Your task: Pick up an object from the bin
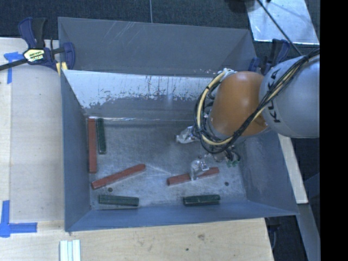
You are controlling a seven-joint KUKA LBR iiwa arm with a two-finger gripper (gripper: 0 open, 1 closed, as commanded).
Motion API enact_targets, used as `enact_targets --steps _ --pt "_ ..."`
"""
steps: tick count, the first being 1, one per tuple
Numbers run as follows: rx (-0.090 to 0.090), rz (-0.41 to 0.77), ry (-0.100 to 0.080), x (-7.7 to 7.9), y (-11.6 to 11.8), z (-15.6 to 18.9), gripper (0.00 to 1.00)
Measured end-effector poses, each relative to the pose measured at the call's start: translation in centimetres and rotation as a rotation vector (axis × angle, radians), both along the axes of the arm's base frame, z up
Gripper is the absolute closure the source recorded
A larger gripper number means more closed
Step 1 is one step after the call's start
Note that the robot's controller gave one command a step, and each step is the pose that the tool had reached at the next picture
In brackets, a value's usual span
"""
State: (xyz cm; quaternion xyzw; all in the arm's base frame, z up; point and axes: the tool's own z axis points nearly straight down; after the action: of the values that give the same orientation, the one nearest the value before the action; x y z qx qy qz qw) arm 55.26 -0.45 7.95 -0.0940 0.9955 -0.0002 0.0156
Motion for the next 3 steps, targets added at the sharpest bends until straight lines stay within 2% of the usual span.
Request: enact_targets --steps 1,2,3 --pt "-0.006 0.001 0.042 -0.7 -0.2 0.3 1.0" --pt "-0.006 0.001 0.042 -0.7 -0.2 0.3 1.0" --pt "-0.003 0.014 0.034 -1.8 0.1 4.1 1.0"
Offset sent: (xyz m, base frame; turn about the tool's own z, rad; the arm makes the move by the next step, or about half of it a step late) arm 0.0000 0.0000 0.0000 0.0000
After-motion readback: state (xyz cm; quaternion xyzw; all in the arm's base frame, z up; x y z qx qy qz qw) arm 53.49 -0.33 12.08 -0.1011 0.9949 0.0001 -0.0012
